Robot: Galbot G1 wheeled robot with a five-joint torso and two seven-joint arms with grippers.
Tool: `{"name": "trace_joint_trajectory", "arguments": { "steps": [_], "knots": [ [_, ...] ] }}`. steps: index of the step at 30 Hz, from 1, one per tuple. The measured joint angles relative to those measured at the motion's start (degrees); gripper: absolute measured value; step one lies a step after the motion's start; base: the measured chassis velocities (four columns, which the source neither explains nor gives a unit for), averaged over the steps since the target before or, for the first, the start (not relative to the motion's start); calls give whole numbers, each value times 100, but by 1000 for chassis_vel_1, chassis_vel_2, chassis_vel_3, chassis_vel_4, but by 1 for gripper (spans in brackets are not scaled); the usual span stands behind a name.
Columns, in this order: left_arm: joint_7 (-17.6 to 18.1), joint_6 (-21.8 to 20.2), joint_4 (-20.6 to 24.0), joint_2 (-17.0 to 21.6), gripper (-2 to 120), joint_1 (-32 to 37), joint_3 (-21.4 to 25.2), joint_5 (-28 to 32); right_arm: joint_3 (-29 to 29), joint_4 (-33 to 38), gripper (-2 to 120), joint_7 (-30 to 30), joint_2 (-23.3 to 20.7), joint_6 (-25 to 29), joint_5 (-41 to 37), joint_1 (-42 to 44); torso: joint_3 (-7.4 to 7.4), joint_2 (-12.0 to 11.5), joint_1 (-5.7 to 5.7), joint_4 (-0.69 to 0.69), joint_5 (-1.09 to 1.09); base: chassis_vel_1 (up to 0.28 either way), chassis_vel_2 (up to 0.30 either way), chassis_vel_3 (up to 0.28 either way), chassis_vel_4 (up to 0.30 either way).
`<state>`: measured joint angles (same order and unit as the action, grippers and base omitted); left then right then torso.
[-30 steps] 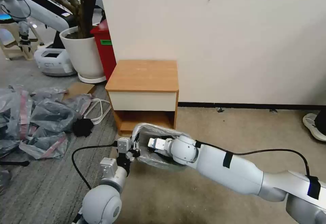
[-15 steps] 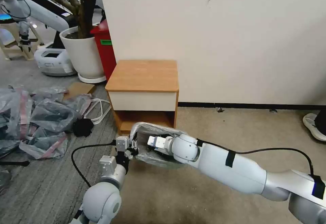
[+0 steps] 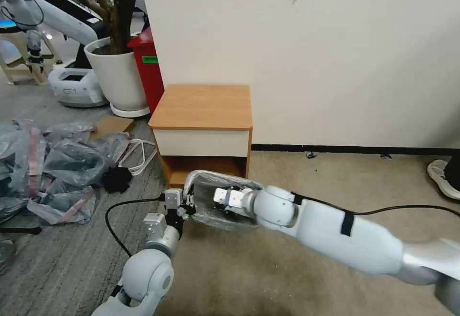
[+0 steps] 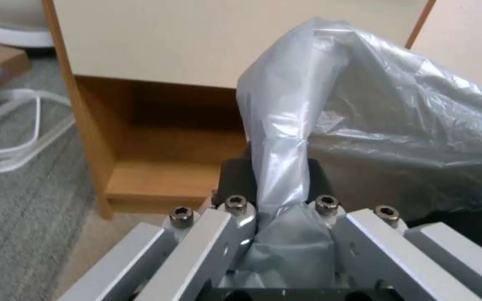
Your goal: Pick up the garbage bag from the table and place it over the trash can.
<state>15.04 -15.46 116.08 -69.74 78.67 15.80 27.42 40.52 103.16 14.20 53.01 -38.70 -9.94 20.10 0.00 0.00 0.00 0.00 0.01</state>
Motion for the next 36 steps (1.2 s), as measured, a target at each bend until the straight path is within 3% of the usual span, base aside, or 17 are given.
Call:
{"name": "trace_joint_trajectory", "arguments": {
  "steps": [4, 7, 9, 12, 13, 14, 16, 17, 18, 19, 20, 21, 24, 25, 29, 34, 36],
  "knots": [
    [151, -72, -75, 9, 6, -94, -56, 364, -238, 433, 0, -3, -511, 96, -180, 9, 0, 0, 0, 1, 0, 0, 0, 0, 0],
    [352, -236, -98, 24, 6, -194, -112, 898, -1016, 1100, 0, 15, -1274, 233, -575, 369, 0, 0, 0, -1, -1, 0, 0, 0, 0],
    [387, -274, -101, 29, 6, -208, -114, 1025, -1376, 1258, 0, 24, -1419, 271, -650, 566, 0, 0, 0, -1, -1, 0, 0, 0, 0],
    [580, -467, -73, 38, 6, -228, -137, 1574, -2895, 1716, 0, 1, -1765, 467, -864, 1534, 0, 0, 0, 0, 1, 0, 0, 0, 0],
    [639, -512, -39, 38, 6, -213, -151, 1720, -3265, 1787, 0, -105, -1817, 555, -903, 1790, 0, 0, 0, -1, 1, 0, 0, 0, 0],
    [639, -512, -39, 38, 6, -213, -151, 1720, -3265, 1787, 0, -105, -1817, 555, -903, 1790, 0, 0, 0, -1, 1, 0, 0, 0, 0],
    [859, -690, 79, 31, 6, -167, -176, 2254, -4389, 1996, 0, -781, -1884, 833, -1187, 2526, -1, 0, -1, -1, -1, 0, 0, 0, 0],
    [859, -690, 79, 31, 6, -167, -176, 2254, -4389, 1996, 0, -781, -1884, 833, -1187, 2526, -1, 0, -1, -1, -1, 0, 0, 0, 0],
    [973, -734, 120, 18, 6, -139, -187, 2515, -4911, 2098, 0, -1037, -1814, 895, -1343, 2887, 0, 1, -1, -1, 0, 0, 0, 0, 0],
    [991, -738, 126, 16, 6, -133, -188, 2559, -5026, 2123, 0, -1103, -1793, 910, -1384, 2969, 0, 1, -1, -1, 0, 0, 0, 0, 0],
    [1177, -823, 192, -7, 6, -57, -212, 2944, -5739, 2281, 0, -1626, -1537, 1046, -1622, 3531, -1, 1, -1, 0, -1, 0, 0, 0, 0],
    [1177, -823, 192, -7, 6, -57, -212, 2944, -5739, 2281, 0, -1626, -1537, 1046, -1622, 3531, -1, 1, -1, 0, -1, 0, 0, 0, 0],
    [1320, -862, 213, -59, 6, 62, -275, 3088, -6564, 2468, 0, -2141, -837, 1432, -1775, 4377, -1, 1, 0, 0, 1, 0, 0, 0, 0],
    [1320, -862, 213, -59, 6, 62, -275, 3088, -6564, 2468, 0, -2141, -837, 1432, -1775, 4377, -1, 1, 0, 0, 1, 0, 0, 0, 0],
    [1401, -848, 120, -124, 6, 195, -343, 2958, -7023, 2654, 17, -2455, 28, 2273, -1604, 5312, 0, 1, 0, 0, -1, 0, 0, 0, 0],
    [1384, -827, 78, -139, 6, 343, -299, 2802, -7093, 2758, 30, -2482, 357, 2483, -1479, 5677, -1, 1, 0, 0, -1, 0, 0, 0, 0],
    [1291, -783, 45, -133, 6, 499, -200, 2635, -7096, 2776, 41, -2485, 552, 2556, -1399, 5797, 0, 1, -1, 0, -2, 0, 0, 0, 0]
  ]
}}
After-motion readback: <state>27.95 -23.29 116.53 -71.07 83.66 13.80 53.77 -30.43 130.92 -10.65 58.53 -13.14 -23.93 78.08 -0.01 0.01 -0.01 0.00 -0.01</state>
